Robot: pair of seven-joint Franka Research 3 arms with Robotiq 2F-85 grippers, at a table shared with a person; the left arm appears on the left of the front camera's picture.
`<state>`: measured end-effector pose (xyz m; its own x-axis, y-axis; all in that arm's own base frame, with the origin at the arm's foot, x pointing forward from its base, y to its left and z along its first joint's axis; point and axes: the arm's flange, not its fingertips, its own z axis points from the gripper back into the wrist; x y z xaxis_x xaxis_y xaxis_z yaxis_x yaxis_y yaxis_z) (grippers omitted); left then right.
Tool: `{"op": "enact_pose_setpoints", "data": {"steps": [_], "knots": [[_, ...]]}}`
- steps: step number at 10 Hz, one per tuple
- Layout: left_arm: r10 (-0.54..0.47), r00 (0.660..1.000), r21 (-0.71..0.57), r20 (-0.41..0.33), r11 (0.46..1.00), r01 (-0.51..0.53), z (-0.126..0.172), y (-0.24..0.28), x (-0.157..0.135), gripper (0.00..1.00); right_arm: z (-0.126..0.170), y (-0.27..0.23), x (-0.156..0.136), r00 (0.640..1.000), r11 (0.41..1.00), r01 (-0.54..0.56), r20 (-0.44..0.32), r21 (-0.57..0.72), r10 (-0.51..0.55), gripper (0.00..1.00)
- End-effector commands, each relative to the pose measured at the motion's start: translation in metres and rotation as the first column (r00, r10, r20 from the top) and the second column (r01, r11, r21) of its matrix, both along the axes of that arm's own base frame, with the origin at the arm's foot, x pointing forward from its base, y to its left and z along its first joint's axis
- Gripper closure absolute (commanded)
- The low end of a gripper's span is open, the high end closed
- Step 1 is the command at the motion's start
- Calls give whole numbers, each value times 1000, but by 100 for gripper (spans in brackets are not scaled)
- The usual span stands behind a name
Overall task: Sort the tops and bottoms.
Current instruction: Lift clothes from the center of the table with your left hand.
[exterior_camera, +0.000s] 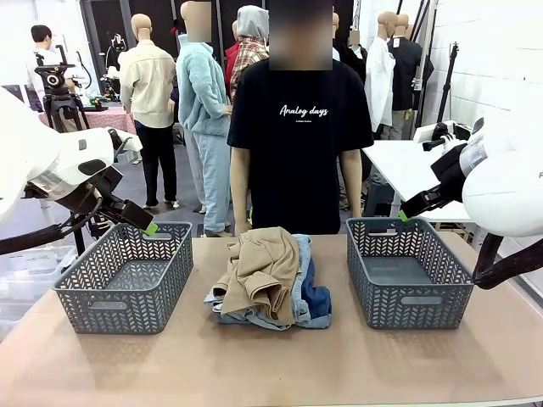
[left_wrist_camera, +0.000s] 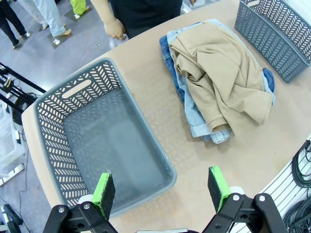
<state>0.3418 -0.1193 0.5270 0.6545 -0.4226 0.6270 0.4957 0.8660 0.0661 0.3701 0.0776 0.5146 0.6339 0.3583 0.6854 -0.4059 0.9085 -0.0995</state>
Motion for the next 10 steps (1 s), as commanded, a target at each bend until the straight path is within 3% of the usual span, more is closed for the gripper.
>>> {"op": "enact_pose_setpoints", "data": {"steps": [1, 10], "knots": [[-1, 1000, -1, 3, 1000, 1, 1, 2, 0, 0, 0, -1, 0, 1000, 1000, -1, 2, 2, 1, 0], [0, 1000, 0, 0, 1000, 0, 0, 0, 0, 0, 0, -1, 0, 1000, 1000, -1, 2, 2, 1, 0]]}}
